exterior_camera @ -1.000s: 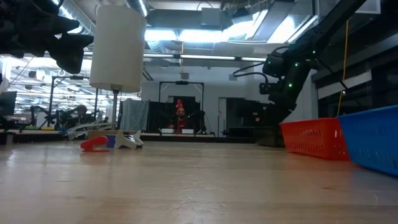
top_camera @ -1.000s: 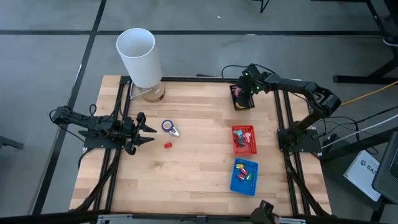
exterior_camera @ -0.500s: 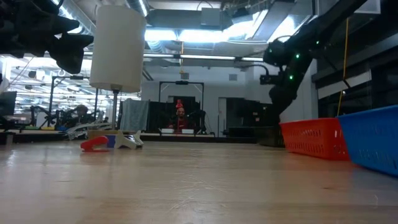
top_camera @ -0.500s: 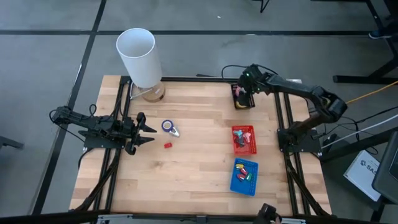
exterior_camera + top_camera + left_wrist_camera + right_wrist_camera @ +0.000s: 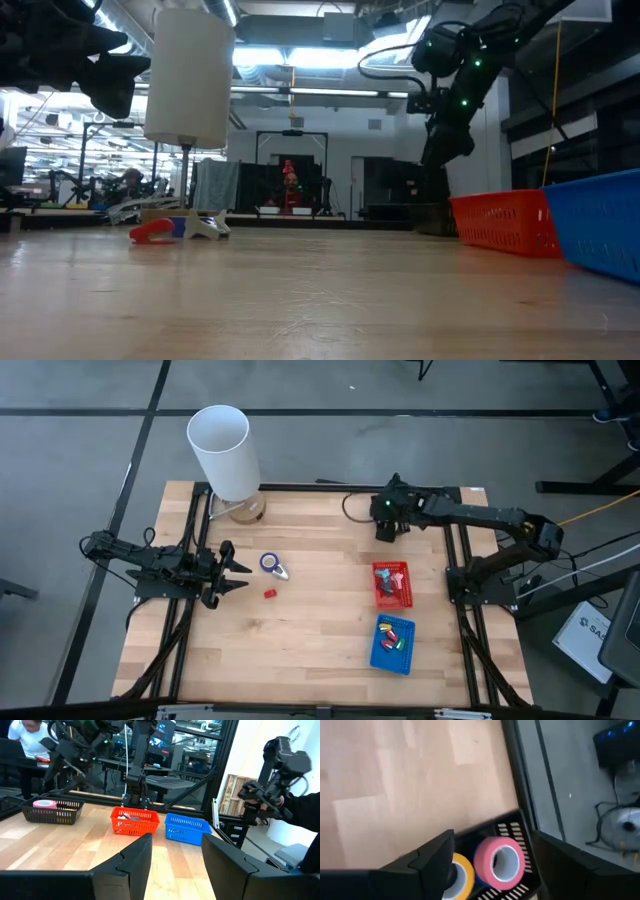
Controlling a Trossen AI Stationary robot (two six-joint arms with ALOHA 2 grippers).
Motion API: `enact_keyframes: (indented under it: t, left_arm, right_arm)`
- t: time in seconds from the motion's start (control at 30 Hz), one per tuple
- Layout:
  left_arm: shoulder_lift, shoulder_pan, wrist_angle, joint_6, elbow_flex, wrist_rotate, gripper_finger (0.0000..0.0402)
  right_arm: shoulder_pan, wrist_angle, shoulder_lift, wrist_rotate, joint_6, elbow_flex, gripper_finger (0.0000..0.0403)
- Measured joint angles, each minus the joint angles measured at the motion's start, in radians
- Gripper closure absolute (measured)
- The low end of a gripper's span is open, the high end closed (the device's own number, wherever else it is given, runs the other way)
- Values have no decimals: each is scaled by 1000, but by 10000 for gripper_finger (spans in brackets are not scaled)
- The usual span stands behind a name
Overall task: Pick and place Stapler, Stapler remover, tape
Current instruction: Put the purple tape into the black basket
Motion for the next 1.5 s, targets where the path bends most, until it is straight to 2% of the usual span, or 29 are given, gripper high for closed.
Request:
enact_keyframes:
  t: [0.27, 0.43, 0.63, 0.8, 1.23, 1.5]
  left_arm:
    - [0, 0, 0, 0, 0, 0, 233]
    - [0, 0, 0, 0, 0, 0, 233]
    - [0, 0, 0, 0, 0, 0, 233]
    - [0, 0, 0, 0, 0, 0, 233]
    - [0, 0, 61, 2, 0, 9, 233]
    - [0, -2, 108, -250, 0, 37, 233]
  right_arm:
    - [136, 18, -30, 19, 16, 0, 134]
    - [212, 84, -55, -84, 35, 0, 134]
    - [290, 180, -60, -265, 117, 0, 134]
    - [346, 238, -60, -330, 177, 0, 134]
    - [431, 287, -60, -338, 316, 0, 134]
    - [436, 321, -60, -336, 343, 0, 134]
